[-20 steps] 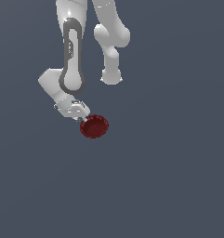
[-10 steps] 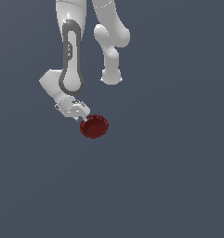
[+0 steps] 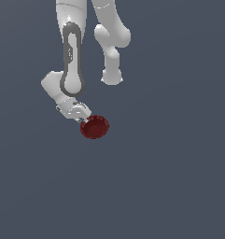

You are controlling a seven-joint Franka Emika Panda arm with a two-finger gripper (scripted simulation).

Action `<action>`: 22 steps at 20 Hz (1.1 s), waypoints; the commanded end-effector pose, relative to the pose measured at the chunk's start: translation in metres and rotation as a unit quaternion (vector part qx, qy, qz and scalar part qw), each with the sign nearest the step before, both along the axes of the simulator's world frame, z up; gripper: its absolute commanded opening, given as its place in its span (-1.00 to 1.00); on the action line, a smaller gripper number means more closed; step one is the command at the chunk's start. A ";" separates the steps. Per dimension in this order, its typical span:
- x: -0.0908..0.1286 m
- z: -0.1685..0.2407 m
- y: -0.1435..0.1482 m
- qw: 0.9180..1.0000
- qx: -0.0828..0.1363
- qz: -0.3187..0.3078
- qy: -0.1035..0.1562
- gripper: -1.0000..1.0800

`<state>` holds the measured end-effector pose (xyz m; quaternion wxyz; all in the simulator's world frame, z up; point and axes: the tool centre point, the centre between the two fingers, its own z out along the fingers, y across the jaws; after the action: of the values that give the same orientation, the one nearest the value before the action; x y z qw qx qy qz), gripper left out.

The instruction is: Pick up the object and move it to a goal position.

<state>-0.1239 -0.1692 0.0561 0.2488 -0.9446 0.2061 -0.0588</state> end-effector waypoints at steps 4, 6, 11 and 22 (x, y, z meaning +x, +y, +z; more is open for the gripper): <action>0.002 -0.016 0.009 1.000 0.000 0.000 0.001 0.23; 0.003 -0.018 0.010 1.000 0.000 0.000 0.001 0.23; 0.003 -0.018 0.010 1.000 0.000 0.000 0.001 -1.00; 0.005 -0.015 0.008 1.000 0.000 0.000 0.001 -1.00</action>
<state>-0.1207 -0.1598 0.0391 0.2493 -0.9445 0.2064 -0.0569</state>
